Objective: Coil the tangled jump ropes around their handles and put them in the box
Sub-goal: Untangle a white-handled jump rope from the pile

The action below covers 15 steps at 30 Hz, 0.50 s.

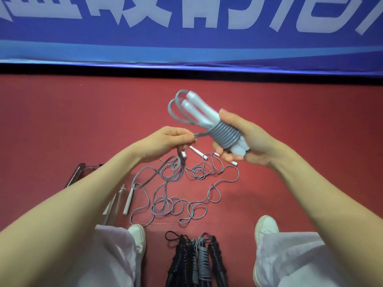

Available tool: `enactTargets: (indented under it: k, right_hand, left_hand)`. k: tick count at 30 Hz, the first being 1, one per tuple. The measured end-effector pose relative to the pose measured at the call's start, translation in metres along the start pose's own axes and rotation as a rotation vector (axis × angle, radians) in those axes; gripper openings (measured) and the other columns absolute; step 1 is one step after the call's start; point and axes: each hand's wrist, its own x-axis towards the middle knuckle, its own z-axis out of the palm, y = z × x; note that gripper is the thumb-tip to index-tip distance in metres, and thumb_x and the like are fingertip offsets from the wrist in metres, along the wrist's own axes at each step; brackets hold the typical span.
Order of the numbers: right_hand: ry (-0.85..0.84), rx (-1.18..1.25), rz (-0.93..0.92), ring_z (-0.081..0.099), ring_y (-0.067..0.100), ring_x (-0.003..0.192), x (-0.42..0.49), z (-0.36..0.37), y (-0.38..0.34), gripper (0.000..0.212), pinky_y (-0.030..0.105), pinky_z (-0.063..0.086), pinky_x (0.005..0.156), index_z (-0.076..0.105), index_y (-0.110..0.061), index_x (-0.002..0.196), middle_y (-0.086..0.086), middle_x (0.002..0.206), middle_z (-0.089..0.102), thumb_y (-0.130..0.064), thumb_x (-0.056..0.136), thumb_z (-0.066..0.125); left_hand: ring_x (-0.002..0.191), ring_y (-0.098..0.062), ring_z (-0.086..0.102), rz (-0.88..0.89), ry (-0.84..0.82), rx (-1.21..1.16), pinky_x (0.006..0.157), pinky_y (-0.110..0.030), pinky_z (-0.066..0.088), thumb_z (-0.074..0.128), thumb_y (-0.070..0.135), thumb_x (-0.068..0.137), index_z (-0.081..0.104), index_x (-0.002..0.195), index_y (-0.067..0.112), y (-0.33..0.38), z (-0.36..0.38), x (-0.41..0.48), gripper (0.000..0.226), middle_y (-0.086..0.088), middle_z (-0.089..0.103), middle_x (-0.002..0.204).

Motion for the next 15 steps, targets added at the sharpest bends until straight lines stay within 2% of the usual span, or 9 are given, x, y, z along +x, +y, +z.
enactTargets:
  k: [1, 3, 5, 6, 9, 11, 14, 15]
  right_hand:
    - [-0.082, -0.051, 0.069, 0.05, 0.015, 0.036, -0.002, 0.002, 0.001, 0.046, 0.015, 0.027, 0.029, 0.056, -0.007, 0.092, 0.011, 0.056, 0.057, -0.05, 0.082, 0.043]
    - [-0.201, -0.123, 0.206, 0.05, 0.014, 0.037, -0.004, 0.004, 0.002, 0.043, 0.017, 0.029, 0.031, 0.056, -0.008, 0.094, 0.01, 0.058, 0.057, -0.048, 0.083, 0.045]
    - [-0.235, -0.229, 0.317, 0.051, 0.015, 0.041, -0.003, 0.004, 0.004, 0.041, 0.017, 0.033, 0.032, 0.055, -0.008, 0.096, 0.01, 0.062, 0.057, -0.047, 0.085, 0.047]
    - [-0.213, -0.332, 0.37, 0.051, 0.016, 0.044, -0.001, 0.004, 0.006, 0.041, 0.017, 0.035, 0.034, 0.054, -0.008, 0.097, 0.01, 0.064, 0.058, -0.047, 0.086, 0.05]
    - [-0.032, -0.753, 0.43, 0.053, 0.018, 0.05, 0.01, 0.004, 0.018, 0.037, 0.019, 0.037, 0.041, 0.053, -0.017, 0.105, 0.007, 0.067, 0.061, -0.049, 0.088, 0.06]
    - [0.137, -1.008, 0.353, 0.055, 0.017, 0.057, 0.015, 0.001, 0.022, 0.034, 0.021, 0.04, 0.049, 0.053, -0.031, 0.112, 0.001, 0.072, 0.061, -0.052, 0.086, 0.062]
    - [0.414, -1.399, 0.186, 0.06, 0.027, 0.092, 0.016, -0.005, 0.022, 0.036, 0.033, 0.044, 0.074, 0.055, -0.036, 0.122, 0.002, 0.104, 0.062, -0.051, 0.089, 0.055]
    - [0.509, -1.497, 0.131, 0.06, 0.032, 0.099, 0.016, -0.006, 0.023, 0.038, 0.035, 0.043, 0.076, 0.053, -0.034, 0.124, 0.003, 0.111, 0.06, -0.051, 0.09, 0.053]
  left_hand:
    - [0.07, -0.006, 0.049, 0.03, 0.022, 0.078, 0.068, -0.02, 0.043, 0.063, 0.025, 0.087, 0.07, 0.081, 0.019, 0.0, -0.002, -0.002, 0.011, 0.007, 0.058, 0.073]
    - [0.077, -0.013, 0.055, 0.086, 0.011, 0.229, 0.07, -0.03, 0.048, 0.061, 0.02, 0.083, 0.068, 0.092, 0.003, 0.0, -0.005, -0.003, 0.021, -0.007, 0.064, 0.085]
    - [0.073, -0.011, 0.058, 0.026, -0.03, 0.232, 0.066, -0.027, 0.048, 0.062, 0.004, 0.086, 0.071, 0.089, 0.007, 0.004, -0.004, -0.001, 0.01, -0.005, 0.068, 0.081]
    - [0.07, -0.009, 0.058, -0.021, -0.03, 0.215, 0.065, -0.023, 0.047, 0.064, 0.002, 0.086, 0.072, 0.085, 0.011, 0.009, -0.001, 0.0, 0.012, -0.002, 0.068, 0.077]
    - [0.069, -0.007, 0.054, -0.071, -0.024, 0.236, 0.067, -0.019, 0.044, 0.073, 0.012, 0.082, 0.074, 0.081, 0.012, 0.008, 0.007, 0.009, 0.001, -0.001, 0.068, 0.074]
    - [0.062, -0.004, 0.053, -0.079, 0.015, 0.27, 0.061, -0.018, 0.042, 0.074, 0.02, 0.083, 0.074, 0.085, 0.009, 0.01, 0.011, 0.011, 0.011, 0.002, 0.067, 0.07]
    - [0.046, -0.004, 0.046, -0.095, 0.035, 0.251, 0.046, -0.017, 0.036, 0.062, 0.023, 0.094, 0.065, 0.095, 0.008, 0.016, 0.019, 0.013, 0.015, 0.011, 0.06, 0.058]
    - [0.042, -0.003, 0.043, -0.12, 0.037, 0.202, 0.041, -0.015, 0.034, 0.058, 0.02, 0.096, 0.06, 0.096, 0.009, 0.017, 0.025, 0.013, 0.011, 0.011, 0.057, 0.056]
